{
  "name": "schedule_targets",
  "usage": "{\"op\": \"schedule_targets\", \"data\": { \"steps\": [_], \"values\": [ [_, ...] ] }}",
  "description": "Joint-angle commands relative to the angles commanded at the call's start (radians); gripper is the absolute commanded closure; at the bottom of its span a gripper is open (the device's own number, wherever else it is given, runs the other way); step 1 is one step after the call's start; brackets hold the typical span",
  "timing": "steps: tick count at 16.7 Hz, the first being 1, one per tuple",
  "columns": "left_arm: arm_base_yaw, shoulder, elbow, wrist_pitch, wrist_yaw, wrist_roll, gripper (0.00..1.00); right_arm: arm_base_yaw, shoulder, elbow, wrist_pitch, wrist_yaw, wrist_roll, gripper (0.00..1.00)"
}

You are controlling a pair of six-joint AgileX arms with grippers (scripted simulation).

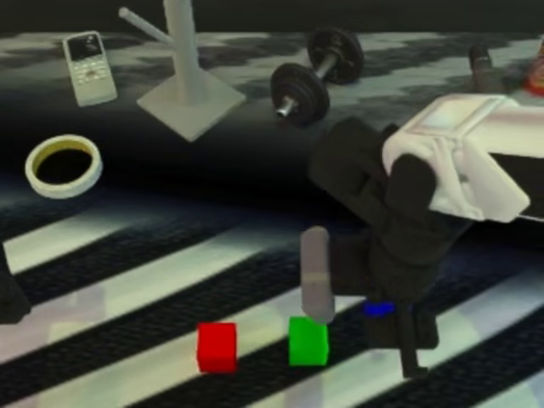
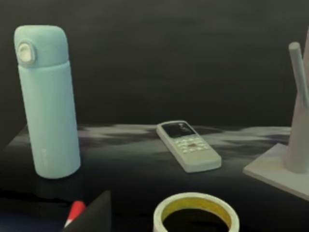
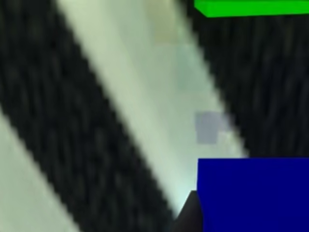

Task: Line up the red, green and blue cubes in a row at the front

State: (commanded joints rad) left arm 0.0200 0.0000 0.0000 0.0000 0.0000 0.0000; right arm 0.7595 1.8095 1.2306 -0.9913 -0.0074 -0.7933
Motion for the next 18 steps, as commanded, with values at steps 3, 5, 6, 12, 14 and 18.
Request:
{"op": "schedule_targets", "data": {
  "steps": [3, 5, 6, 12, 14, 18],
  "values": [
    [0.000, 0.000, 0.000, 0.000, 0.000, 0.000, 0.00, 0.002, 0.037, -0.074, 0.115, 0.000, 0.001, 1.00],
    [0.000, 0.000, 0.000, 0.000, 0.000, 0.000, 0.00, 0.004, 0.053, -0.105, 0.161, 0.000, 0.000, 1.00],
    [0.000, 0.000, 0.000, 0.000, 0.000, 0.000, 0.00, 0.004, 0.055, -0.110, 0.168, 0.001, -0.001, 1.00],
    [0.000, 0.000, 0.000, 0.000, 0.000, 0.000, 0.00, 0.004, 0.055, -0.110, 0.168, 0.001, -0.001, 0.77],
    [0.000, 0.000, 0.000, 0.000, 0.000, 0.000, 0.00, 0.004, 0.055, -0.110, 0.168, 0.001, -0.001, 0.62],
    [0.000, 0.000, 0.000, 0.000, 0.000, 0.000, 0.00, 0.004, 0.055, -0.110, 0.168, 0.001, -0.001, 0.32]
  ]
}}
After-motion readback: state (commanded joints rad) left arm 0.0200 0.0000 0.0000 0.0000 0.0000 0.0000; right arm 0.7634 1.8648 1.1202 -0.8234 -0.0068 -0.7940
